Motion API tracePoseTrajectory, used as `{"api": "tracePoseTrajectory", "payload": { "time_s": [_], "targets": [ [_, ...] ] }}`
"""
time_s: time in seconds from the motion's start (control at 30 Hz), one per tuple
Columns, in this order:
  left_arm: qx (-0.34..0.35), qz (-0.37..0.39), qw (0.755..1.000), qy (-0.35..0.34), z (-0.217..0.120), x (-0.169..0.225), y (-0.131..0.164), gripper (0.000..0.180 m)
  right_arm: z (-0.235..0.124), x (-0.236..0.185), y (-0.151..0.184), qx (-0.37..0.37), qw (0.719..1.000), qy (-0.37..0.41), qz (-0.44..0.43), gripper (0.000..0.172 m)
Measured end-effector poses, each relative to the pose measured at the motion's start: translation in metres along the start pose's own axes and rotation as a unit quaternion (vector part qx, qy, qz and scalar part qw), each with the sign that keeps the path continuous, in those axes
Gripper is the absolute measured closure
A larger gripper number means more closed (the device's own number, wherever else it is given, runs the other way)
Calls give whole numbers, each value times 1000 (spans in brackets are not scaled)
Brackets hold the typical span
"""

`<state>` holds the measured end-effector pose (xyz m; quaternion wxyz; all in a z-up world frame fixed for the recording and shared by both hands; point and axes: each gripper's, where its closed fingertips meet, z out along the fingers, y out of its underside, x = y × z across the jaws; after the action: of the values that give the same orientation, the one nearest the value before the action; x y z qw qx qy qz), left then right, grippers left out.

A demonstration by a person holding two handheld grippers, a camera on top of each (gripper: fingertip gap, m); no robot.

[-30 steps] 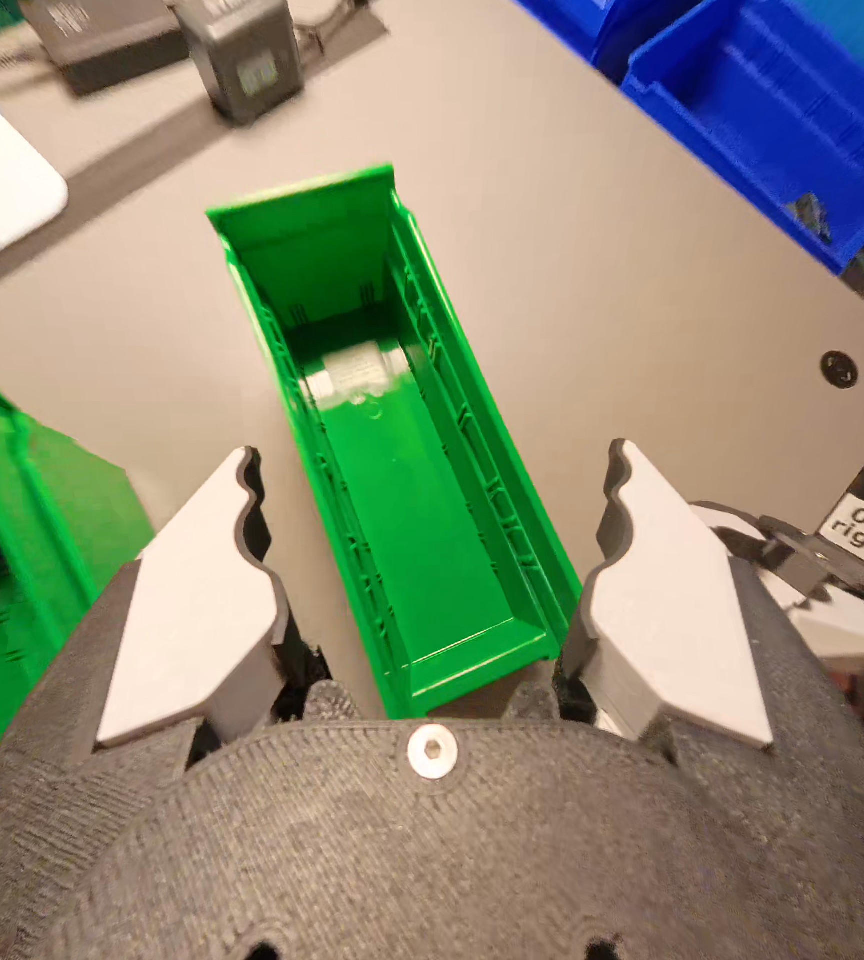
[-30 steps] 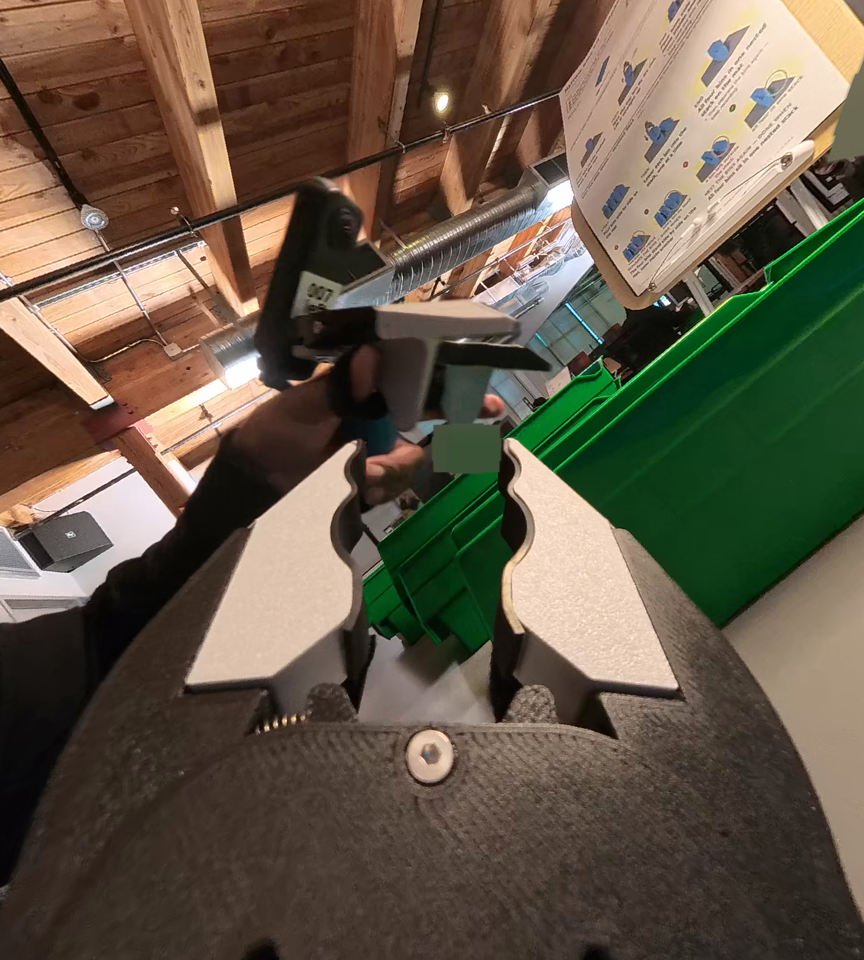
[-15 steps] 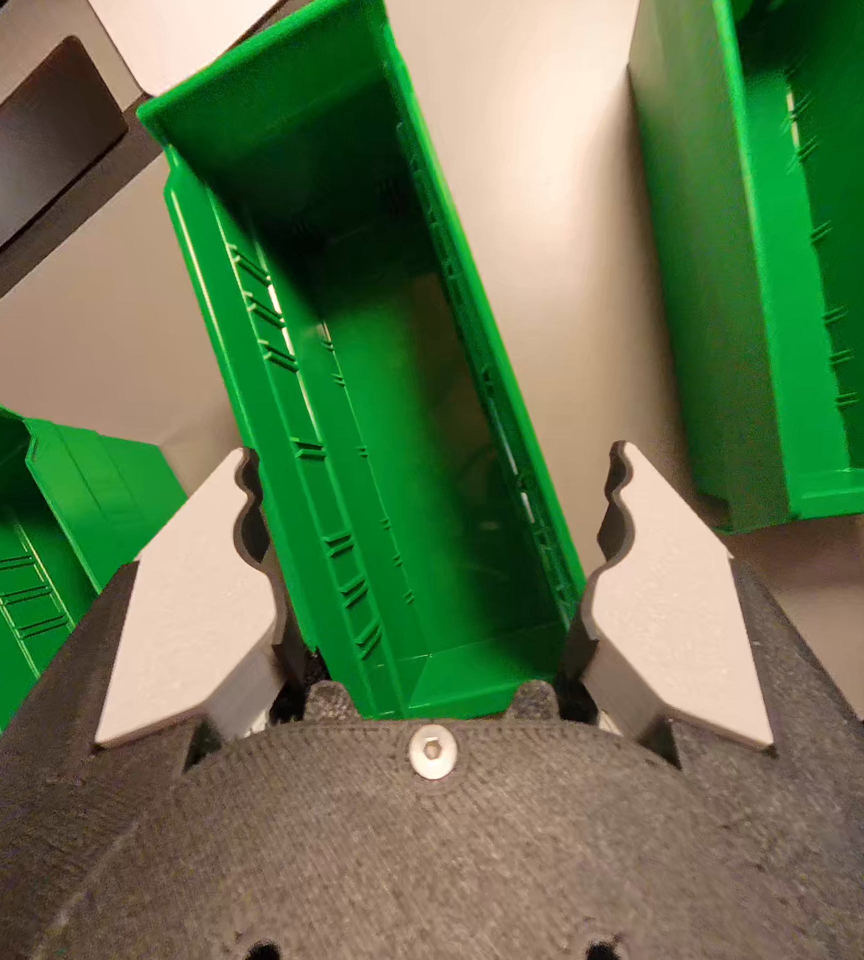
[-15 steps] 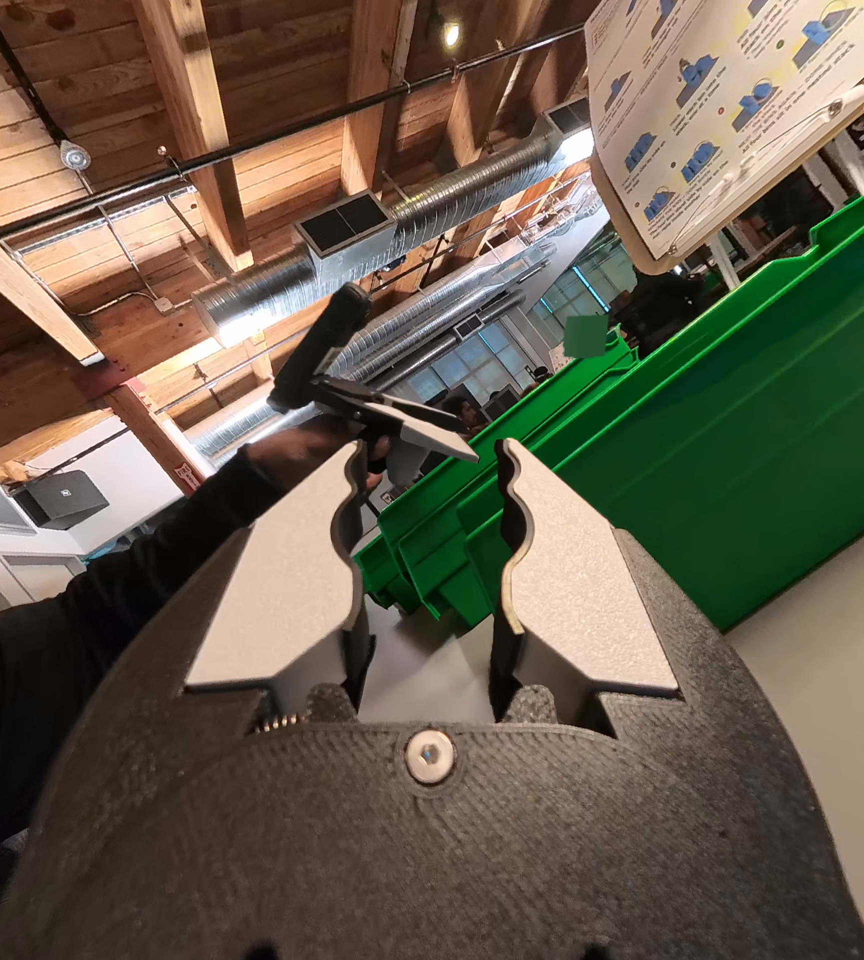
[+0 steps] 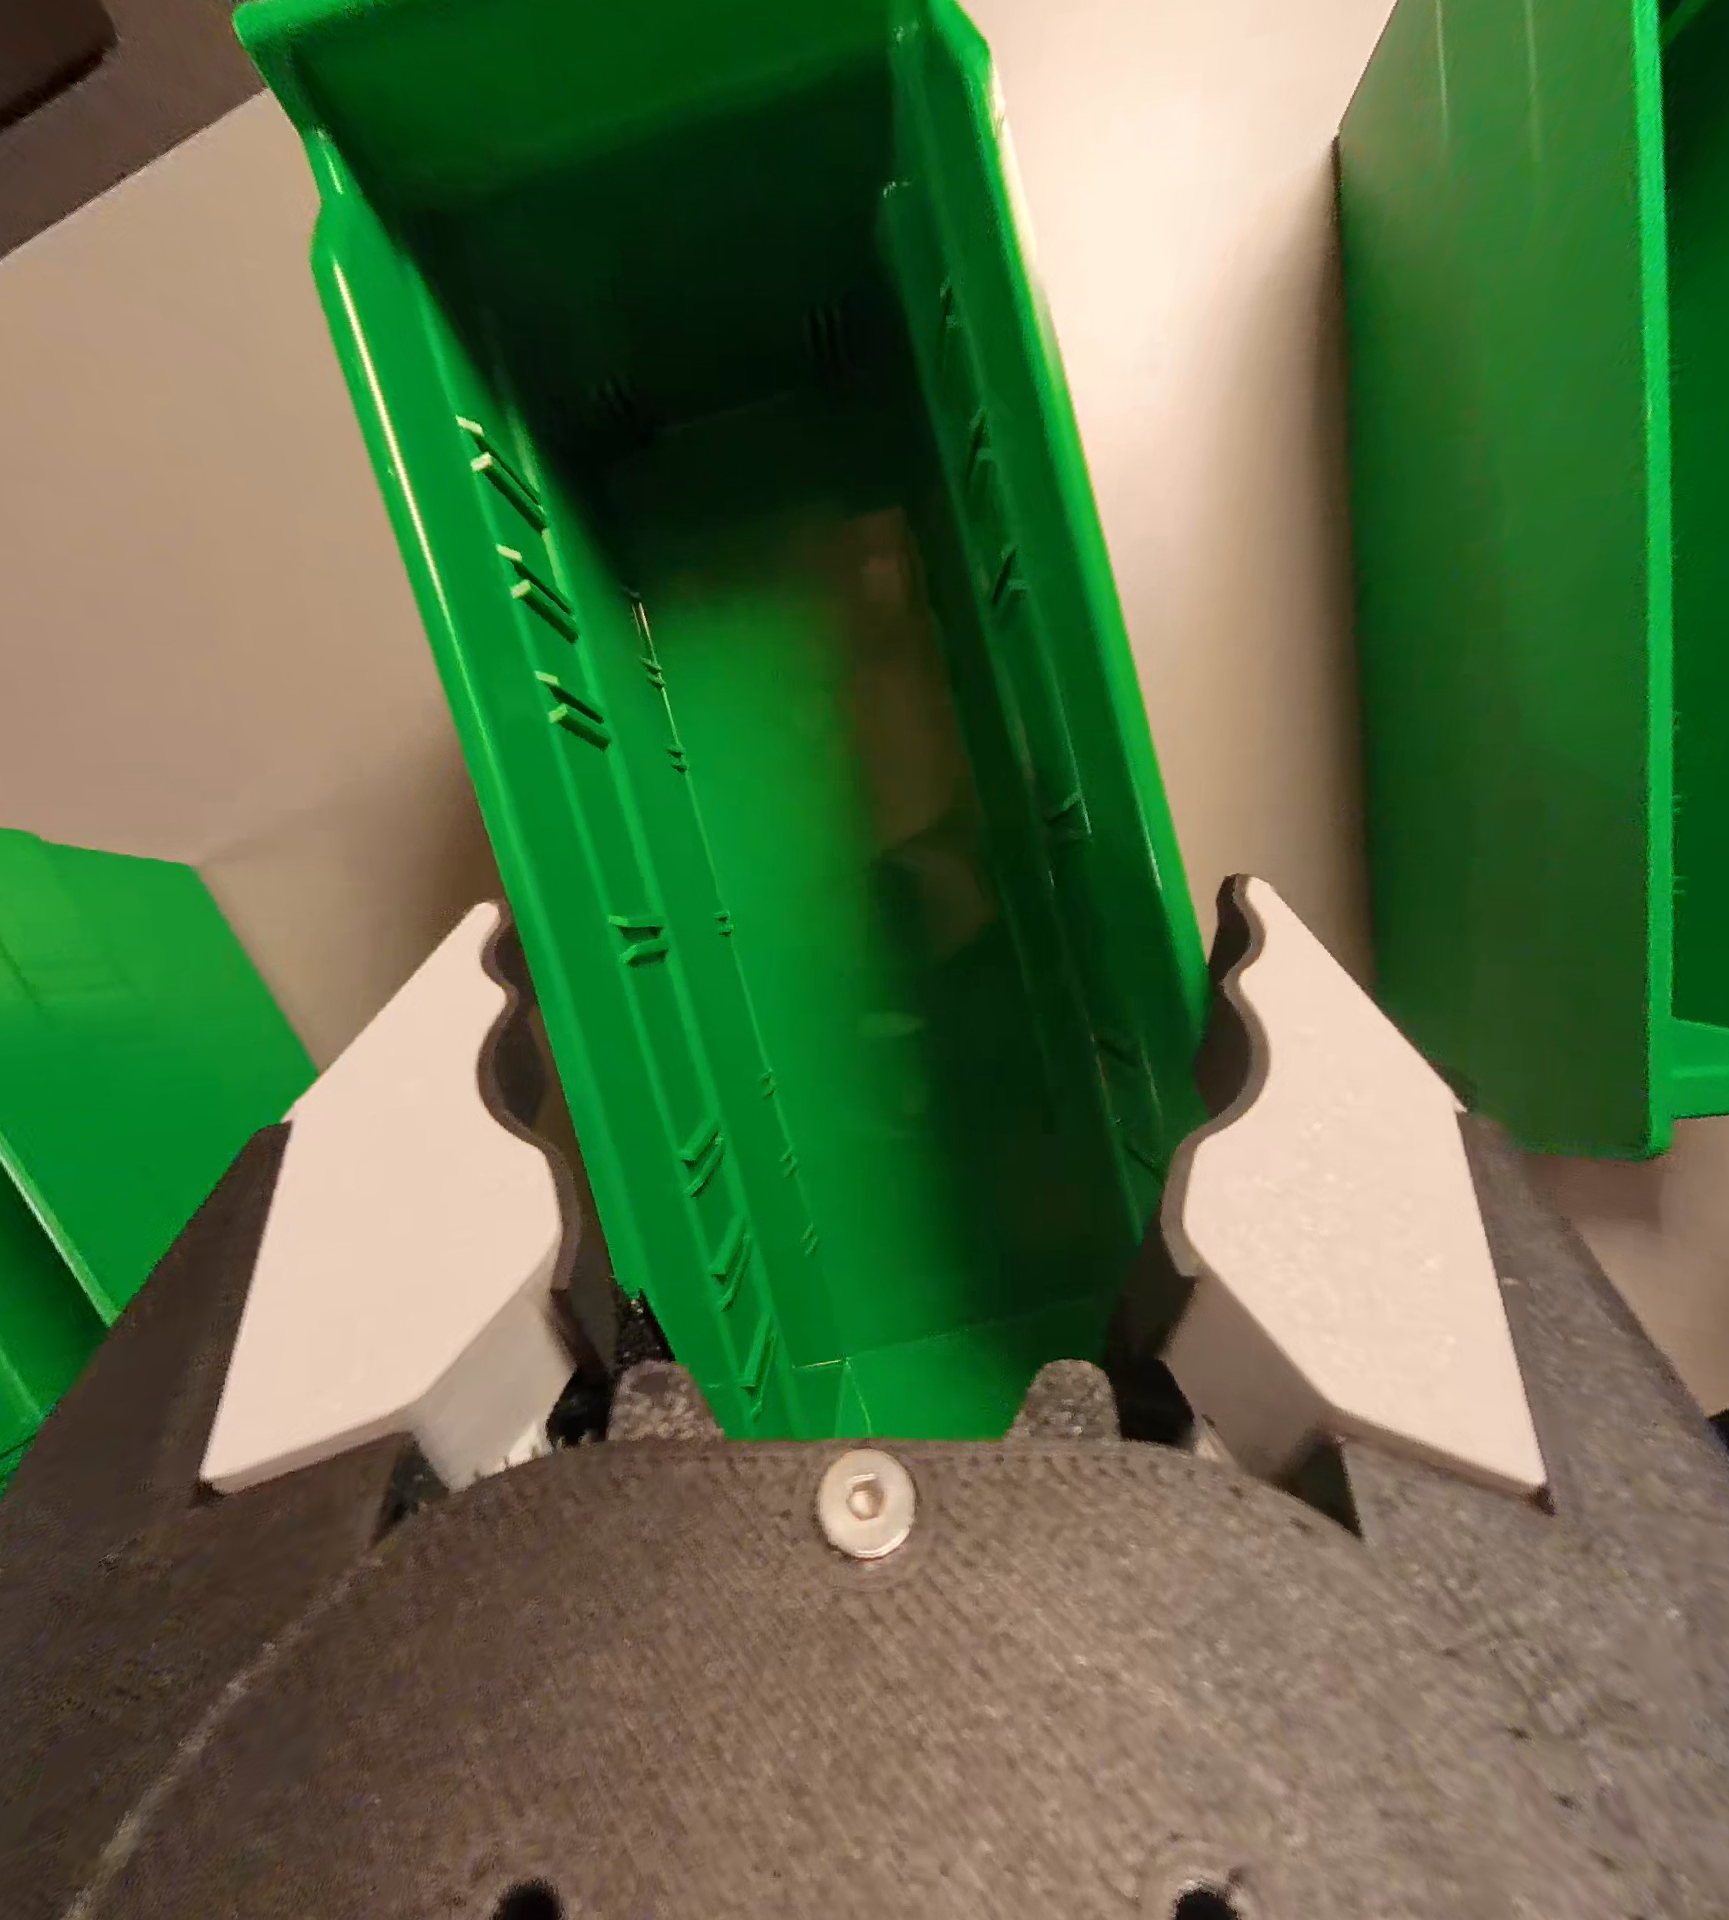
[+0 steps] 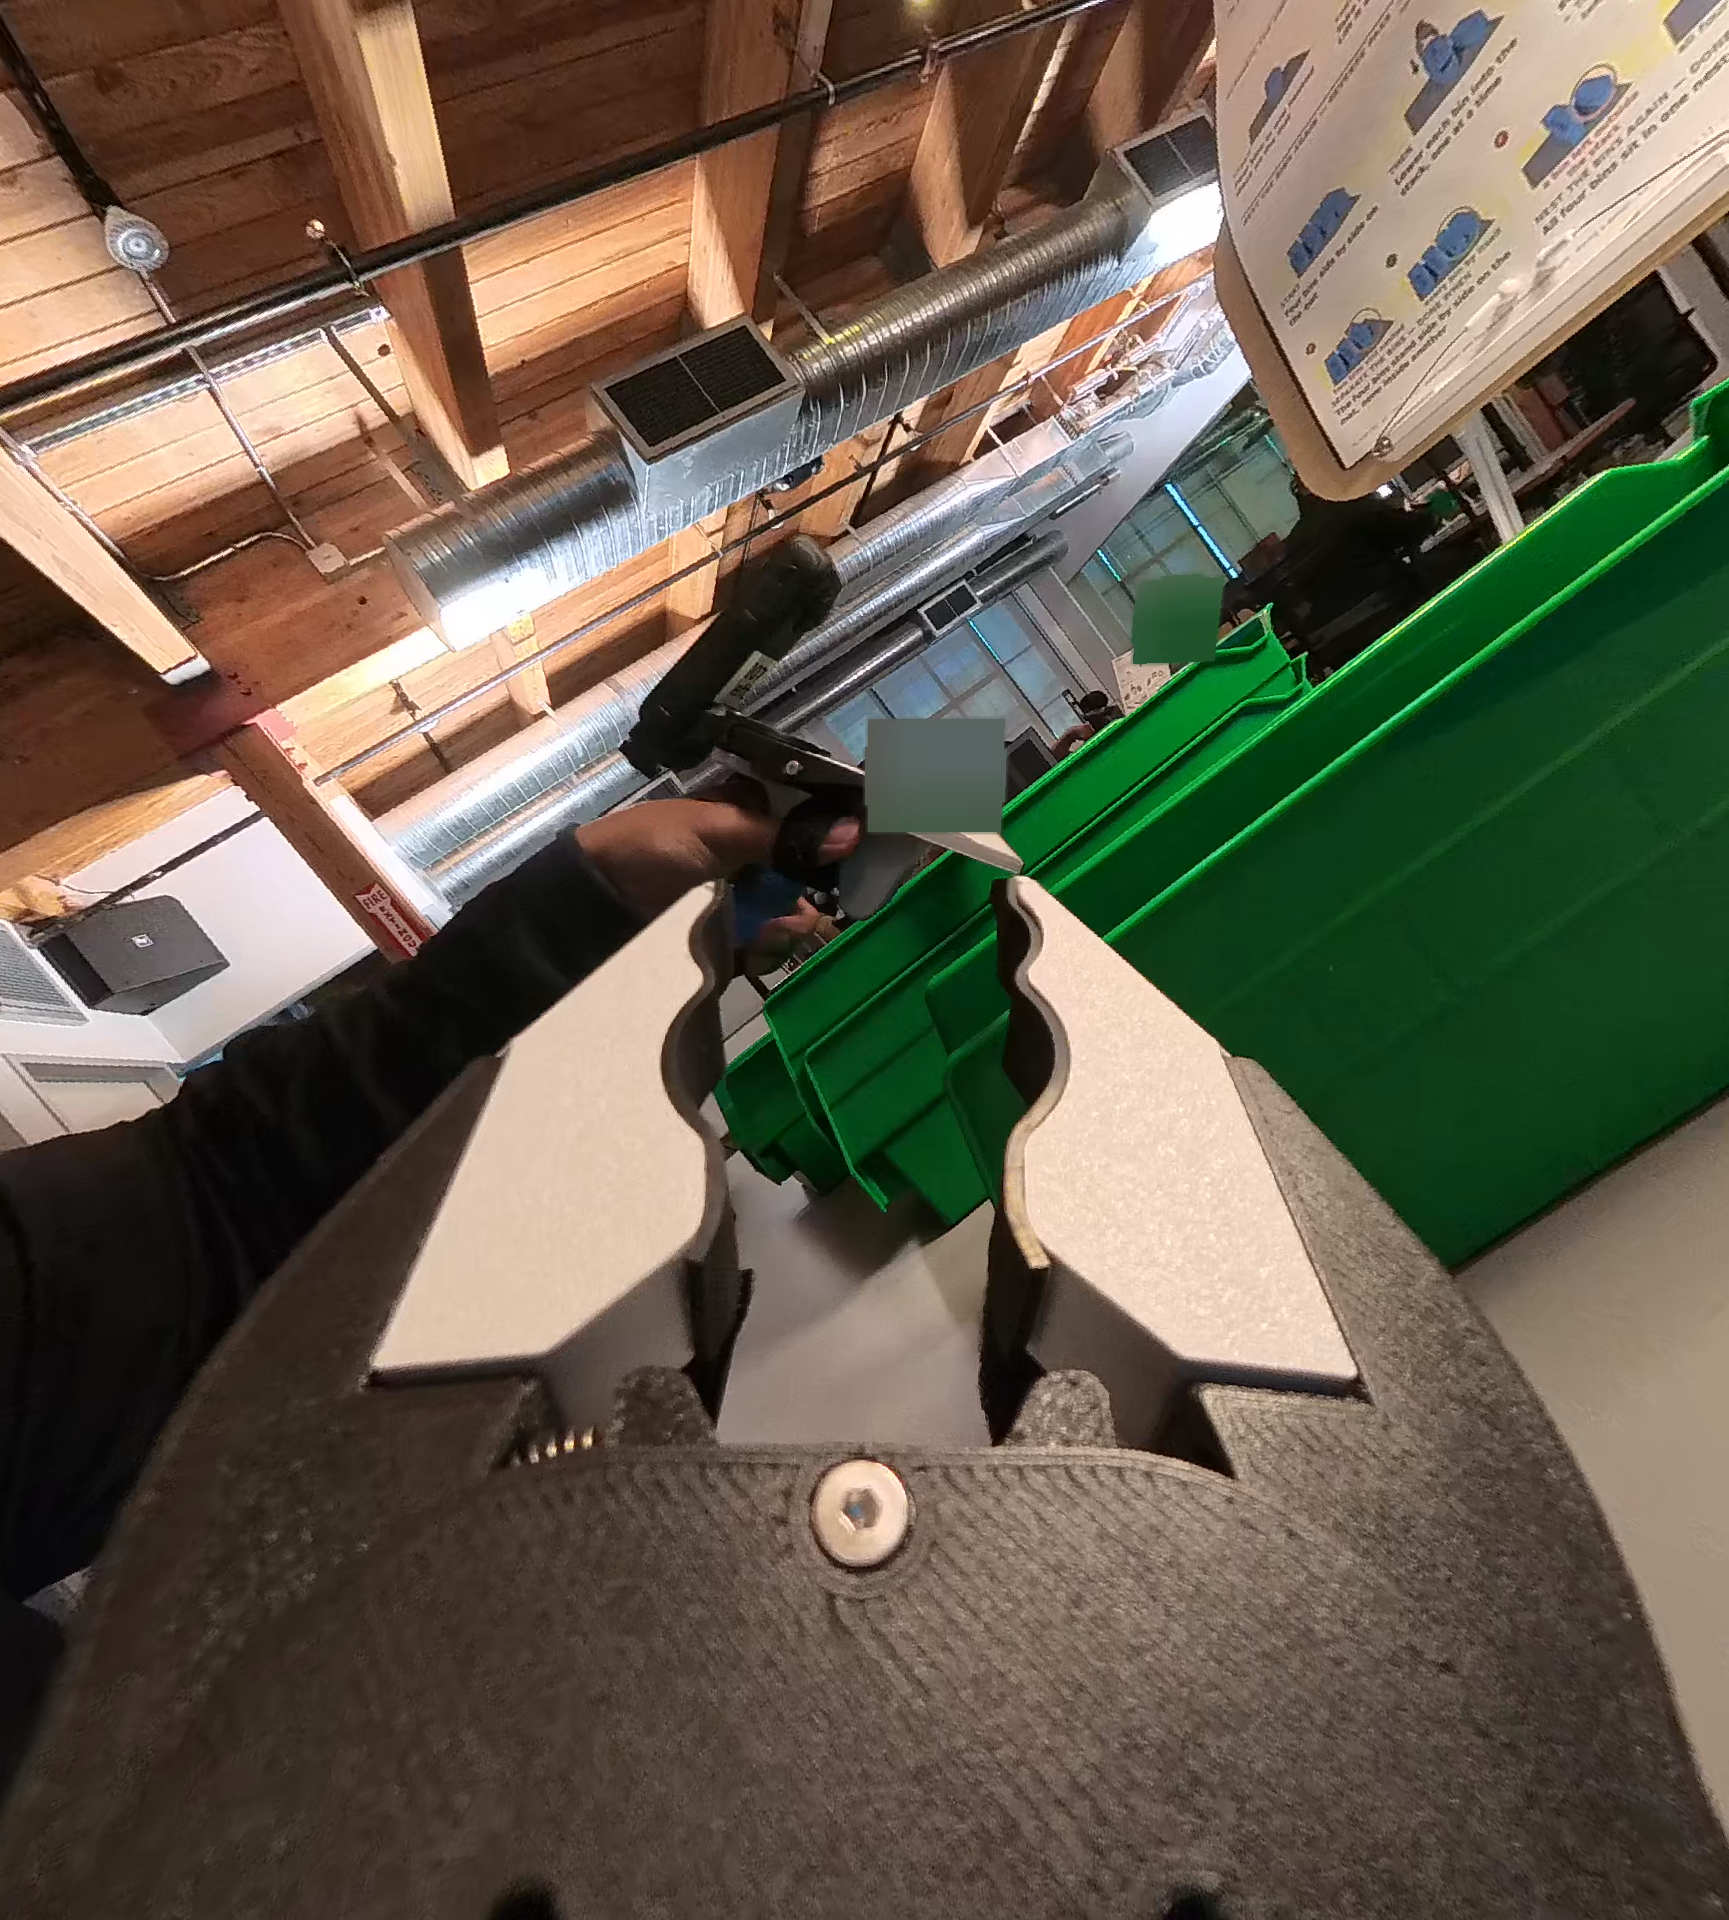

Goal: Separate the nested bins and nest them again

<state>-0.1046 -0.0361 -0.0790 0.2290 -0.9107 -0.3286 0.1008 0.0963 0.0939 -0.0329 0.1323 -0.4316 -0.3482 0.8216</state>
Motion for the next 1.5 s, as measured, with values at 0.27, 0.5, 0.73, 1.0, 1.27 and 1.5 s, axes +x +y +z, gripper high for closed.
{"api": "tracePoseTrajectory", "payload": {
  "time_s": [0.27, 0.5, 0.73, 1.0, 1.27, 1.5],
  "targets": [
    [4, -9, 1000, -11, -3, -3, -1, 70, 0, 0, 0, -1, 1000, -3, 4, 121],
    [-5, 9, 999, -38, -8, -6, -1, 73, -1, 1, -2, 4, 1000, -4, 14, 121],
    [-1, -7, 1000, -11, -14, 0, -4, 76, -1, 1, -2, 3, 1000, -7, 17, 121],
    [9, -25, 999, 20, -24, 9, -11, 76, -1, 1, -2, 3, 1000, -9, 19, 121],
    [33, -38, 998, 45, -37, 18, -24, 77, -1, 0, -2, 3, 1000, -12, 21, 121],
    [88, -52, 992, 68, -84, 16, -53, 75, -1, 0, -2, 3, 1000, -14, 23, 121]
  ]
}}
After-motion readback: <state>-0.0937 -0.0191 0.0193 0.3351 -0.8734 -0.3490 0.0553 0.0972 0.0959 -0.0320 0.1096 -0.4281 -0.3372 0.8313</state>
